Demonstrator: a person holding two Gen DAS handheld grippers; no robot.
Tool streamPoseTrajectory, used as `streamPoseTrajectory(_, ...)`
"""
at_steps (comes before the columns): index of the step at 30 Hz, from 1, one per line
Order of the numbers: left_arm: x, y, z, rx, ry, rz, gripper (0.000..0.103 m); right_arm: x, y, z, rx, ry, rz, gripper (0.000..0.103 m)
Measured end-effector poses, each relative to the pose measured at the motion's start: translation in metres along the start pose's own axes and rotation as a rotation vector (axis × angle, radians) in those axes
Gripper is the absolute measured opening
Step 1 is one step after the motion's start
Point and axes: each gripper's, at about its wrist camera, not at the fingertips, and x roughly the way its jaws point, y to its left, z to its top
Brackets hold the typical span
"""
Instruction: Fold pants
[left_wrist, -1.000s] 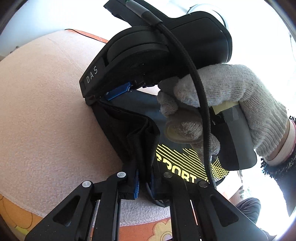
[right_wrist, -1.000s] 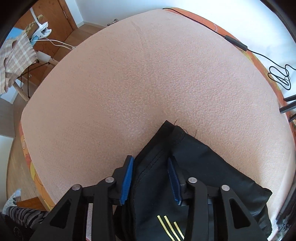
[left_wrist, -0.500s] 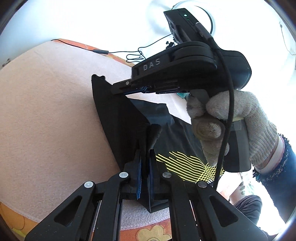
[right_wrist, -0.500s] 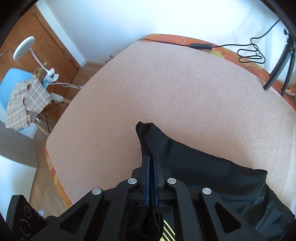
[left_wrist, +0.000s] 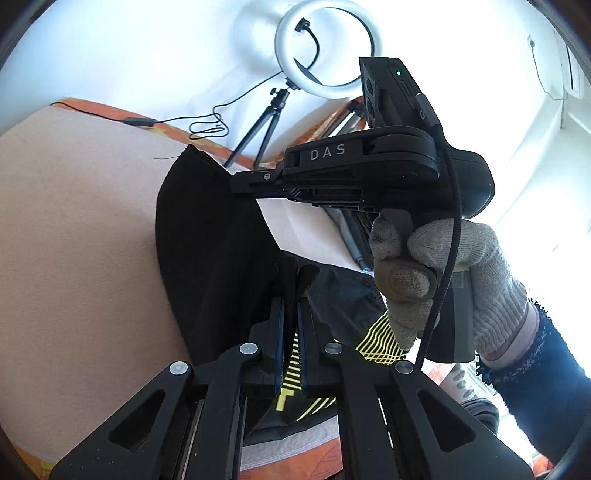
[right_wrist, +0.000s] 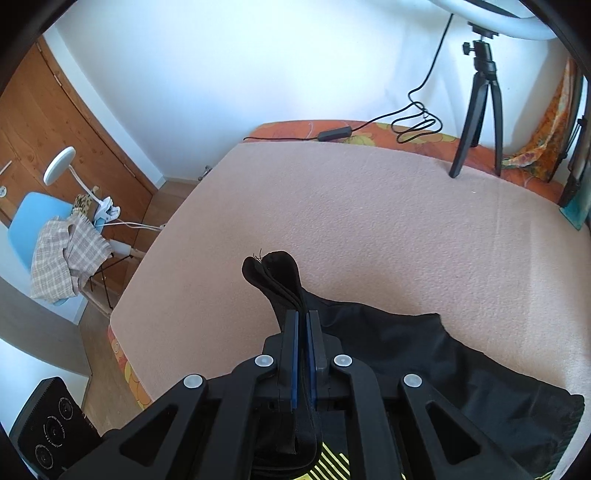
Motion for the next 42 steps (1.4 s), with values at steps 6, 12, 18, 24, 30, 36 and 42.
streamPoseTrajectory(6,0.026,-0.032,0.01,0.031,0.025,-0.067,0.004,-0.036,-0.039,-0.011,0.042,-0.051,-0.051,0.001)
streamPoseTrajectory(12,0.052,-0.072,0.015,0.069,0.064,-0.14,0.004,-0.071,-0.086,-0.028,0.088,-0.084,-0.119,0.001)
streamPoseTrajectory(18,0.087,-0.097,0.011,0.094,0.13,-0.175,0.004,-0.093,-0.131,-0.047,0.148,-0.1,-0.172,0.001)
streamPoseTrajectory(24,0.098,-0.095,0.012,0.133,0.125,-0.089,0.004,-0.097,-0.175,-0.066,0.232,-0.131,-0.106,0.001)
streamPoseTrajectory(30,0.116,-0.063,0.013,0.052,0.183,0.011,0.01,-0.068,-0.189,-0.07,0.258,-0.117,-0.056,0.001)
streamPoseTrajectory(36,0.12,-0.075,0.003,0.114,0.238,-0.008,0.017,-0.038,-0.194,-0.066,0.231,-0.066,0.013,0.032)
streamPoseTrajectory(42,0.136,-0.11,-0.016,0.258,0.313,0.015,0.048,-0.061,-0.206,-0.087,0.234,-0.088,-0.011,0.049)
